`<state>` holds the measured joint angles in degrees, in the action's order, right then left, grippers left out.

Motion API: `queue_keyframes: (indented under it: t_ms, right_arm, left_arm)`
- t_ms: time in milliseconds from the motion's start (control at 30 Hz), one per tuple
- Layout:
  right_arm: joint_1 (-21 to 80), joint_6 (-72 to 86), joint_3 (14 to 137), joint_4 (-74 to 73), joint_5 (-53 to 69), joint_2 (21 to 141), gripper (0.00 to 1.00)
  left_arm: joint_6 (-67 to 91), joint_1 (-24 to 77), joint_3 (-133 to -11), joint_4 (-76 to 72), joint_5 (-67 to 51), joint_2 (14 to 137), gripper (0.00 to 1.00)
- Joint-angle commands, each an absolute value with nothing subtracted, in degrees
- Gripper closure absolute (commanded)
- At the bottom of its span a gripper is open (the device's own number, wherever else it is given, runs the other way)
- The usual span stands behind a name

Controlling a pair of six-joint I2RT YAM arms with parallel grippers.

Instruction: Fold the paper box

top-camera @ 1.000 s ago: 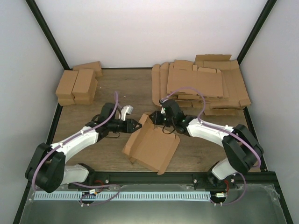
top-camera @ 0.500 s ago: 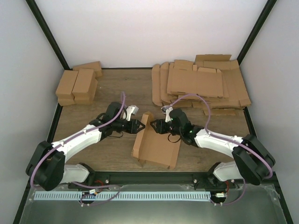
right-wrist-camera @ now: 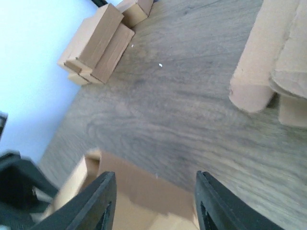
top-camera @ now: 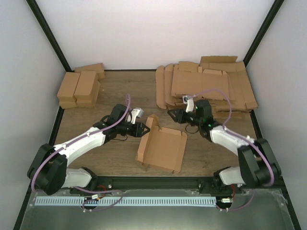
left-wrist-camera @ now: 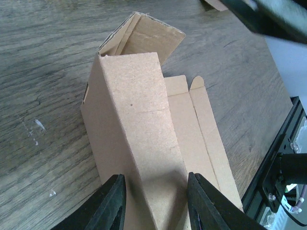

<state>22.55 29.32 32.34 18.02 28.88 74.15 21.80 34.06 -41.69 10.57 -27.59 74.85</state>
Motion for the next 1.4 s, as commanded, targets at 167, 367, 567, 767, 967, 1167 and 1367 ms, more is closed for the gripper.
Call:
queue_keyframes:
  t_ms: [167,367,567,767,967,1167,1367]
  right_arm:
    - [21.7,35.0,49.4,19.6,41.9,95.7,0.66]
    - [24.7,33.8,53.4,19.3,47.1,103.5,0.74]
    - [25.4,34.0,48.5,24.9,53.4,103.1,0.75]
    - [25.5,30.1,42.4,26.6,54.9,99.4,0.75]
    - [25.5,26.6,38.7,26.4,53.3,97.3,0.74]
    - [25.2,22.8,33.3,29.2,45.3,92.9,0.71]
    - [25.0,19.0,28.5,33.9,40.9,87.8,0.7]
  left_arm:
    - [20.1,36.3,-44.5,15.2,-23.8,77.9,0.63]
    - [19.2,38.0,-46.1,16.2,-23.3,79.7,0.63]
    - [19.0,39.1,-46.6,16.6,-22.2,81.4,0.63]
    - [18.7,39.1,-46.6,16.4,-22.5,81.2,0.63]
    - [18.2,39.5,-46.6,16.4,-24.2,81.4,0.63]
    - [16.9,39.6,-47.3,17.9,-26.7,81.5,0.63]
    - [16.7,39.7,-47.2,18.0,-27.3,81.0,0.63]
